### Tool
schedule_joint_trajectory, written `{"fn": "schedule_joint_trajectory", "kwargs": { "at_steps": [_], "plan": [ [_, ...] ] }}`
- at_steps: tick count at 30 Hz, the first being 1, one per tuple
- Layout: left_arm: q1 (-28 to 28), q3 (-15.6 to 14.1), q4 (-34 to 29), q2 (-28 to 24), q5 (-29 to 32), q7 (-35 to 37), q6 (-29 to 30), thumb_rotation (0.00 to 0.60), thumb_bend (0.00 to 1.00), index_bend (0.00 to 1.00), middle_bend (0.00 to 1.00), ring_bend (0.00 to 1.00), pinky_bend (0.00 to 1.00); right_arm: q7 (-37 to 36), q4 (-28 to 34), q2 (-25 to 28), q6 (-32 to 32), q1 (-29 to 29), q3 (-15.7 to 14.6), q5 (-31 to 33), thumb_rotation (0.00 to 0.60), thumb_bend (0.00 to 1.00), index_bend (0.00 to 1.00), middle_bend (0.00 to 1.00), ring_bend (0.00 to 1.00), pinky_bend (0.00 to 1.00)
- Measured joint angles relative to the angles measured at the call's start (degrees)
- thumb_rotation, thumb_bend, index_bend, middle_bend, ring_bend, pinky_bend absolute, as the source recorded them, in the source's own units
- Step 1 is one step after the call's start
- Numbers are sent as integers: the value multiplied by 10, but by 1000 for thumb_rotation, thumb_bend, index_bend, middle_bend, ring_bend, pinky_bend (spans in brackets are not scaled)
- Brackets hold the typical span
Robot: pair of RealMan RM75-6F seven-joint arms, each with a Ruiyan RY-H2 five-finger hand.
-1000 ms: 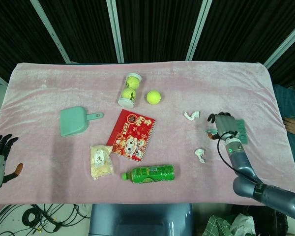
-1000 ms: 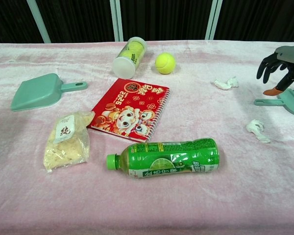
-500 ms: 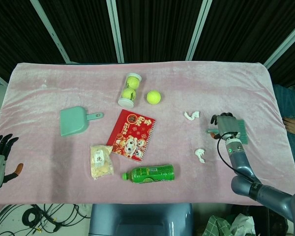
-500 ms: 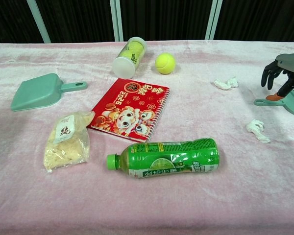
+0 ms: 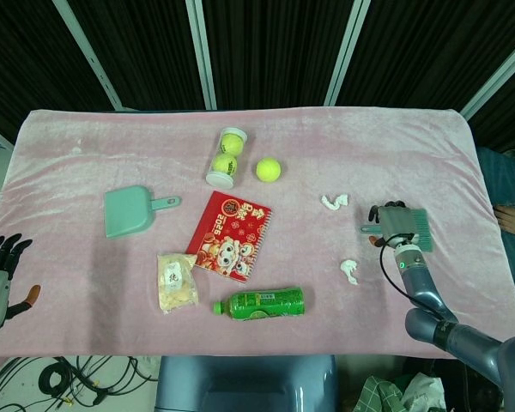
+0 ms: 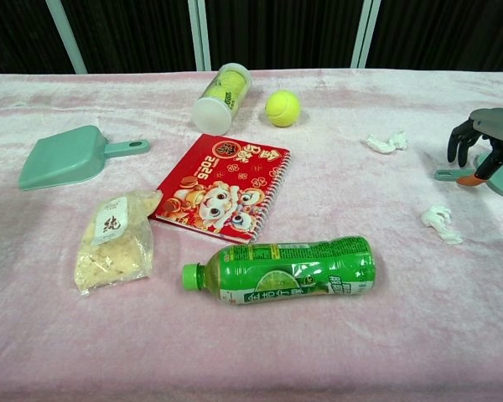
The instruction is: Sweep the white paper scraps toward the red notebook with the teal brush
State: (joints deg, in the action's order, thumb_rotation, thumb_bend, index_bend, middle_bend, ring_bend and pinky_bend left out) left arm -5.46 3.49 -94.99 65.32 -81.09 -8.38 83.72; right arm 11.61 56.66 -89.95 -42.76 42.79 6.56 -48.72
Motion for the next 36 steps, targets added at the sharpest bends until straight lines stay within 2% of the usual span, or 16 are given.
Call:
{"fn": "schedule_joint_trajectory", "kwargs": {
  "at_steps": [8, 17, 29, 36],
  "plan": [
    [-1, 0, 0, 0, 1, -1, -1, 600, 308, 135, 82, 0, 0, -10, -30, -17, 12, -3, 8, -17, 600, 188, 459, 457, 231, 158],
    [-1, 0, 0, 0, 2, -2, -1, 600, 309, 137, 82, 0, 0, -18, -49, -27, 30, -5, 17, -31, 600, 245, 490, 486, 238, 158],
    [-1, 1, 0, 1, 3, -4, -1, 600, 309, 146, 82, 0, 0, -21, -57, -28, 47, -8, 27, -41, 600, 268, 530, 516, 258, 158],
    [-1, 1, -1, 0, 3, -4, -2, 600, 309, 149, 83, 0, 0, -32, -41, -19, 44, -10, 34, -51, 600, 300, 553, 545, 274, 158]
  ]
}}
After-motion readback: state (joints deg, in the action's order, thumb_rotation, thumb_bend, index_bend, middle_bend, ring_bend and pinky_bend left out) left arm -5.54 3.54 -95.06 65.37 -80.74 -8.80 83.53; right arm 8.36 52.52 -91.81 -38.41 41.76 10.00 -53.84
